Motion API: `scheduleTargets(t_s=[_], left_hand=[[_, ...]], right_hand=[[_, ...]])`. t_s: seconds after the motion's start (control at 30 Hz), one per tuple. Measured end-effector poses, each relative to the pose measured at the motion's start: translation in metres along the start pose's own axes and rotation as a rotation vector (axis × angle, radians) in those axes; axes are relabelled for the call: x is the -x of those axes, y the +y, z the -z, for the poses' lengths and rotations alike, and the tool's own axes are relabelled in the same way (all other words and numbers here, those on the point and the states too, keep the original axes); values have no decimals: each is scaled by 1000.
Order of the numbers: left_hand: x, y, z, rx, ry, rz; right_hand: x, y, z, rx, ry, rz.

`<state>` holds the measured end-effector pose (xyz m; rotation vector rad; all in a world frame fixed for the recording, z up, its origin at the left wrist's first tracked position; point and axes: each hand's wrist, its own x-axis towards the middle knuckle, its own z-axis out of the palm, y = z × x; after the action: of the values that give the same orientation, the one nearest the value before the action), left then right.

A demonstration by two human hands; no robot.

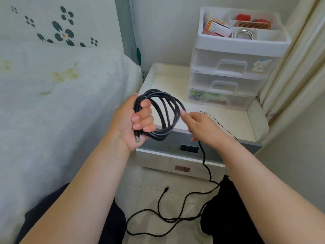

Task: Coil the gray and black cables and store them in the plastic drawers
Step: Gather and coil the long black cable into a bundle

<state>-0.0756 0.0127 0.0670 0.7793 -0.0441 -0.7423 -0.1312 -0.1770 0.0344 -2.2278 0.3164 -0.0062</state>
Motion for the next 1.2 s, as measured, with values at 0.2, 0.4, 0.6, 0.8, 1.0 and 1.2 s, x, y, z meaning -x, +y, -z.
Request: scheduleTargets(t_s=[0.2,0.4,0.6,0.8,1.0,1.2], left_hand=[[-3,25,19,276,122,-273],[-5,44,38,448,335,-461],[-9,29,31,309,470,-495],[-21,8,15,-122,538,-509],[-26,-7,9,-481,468,-390],[-24,-26,3,-693,362,-320]], right_hand=[[-8,18,-14,29,-151,-132],[3,19,-31,101,-56,-79],[30,-12,-35,787,-10,48],[55,-36,-69,925,-50,293],[57,-42,-40,901,-61,465],[54,-49,2,741,-112,545]])
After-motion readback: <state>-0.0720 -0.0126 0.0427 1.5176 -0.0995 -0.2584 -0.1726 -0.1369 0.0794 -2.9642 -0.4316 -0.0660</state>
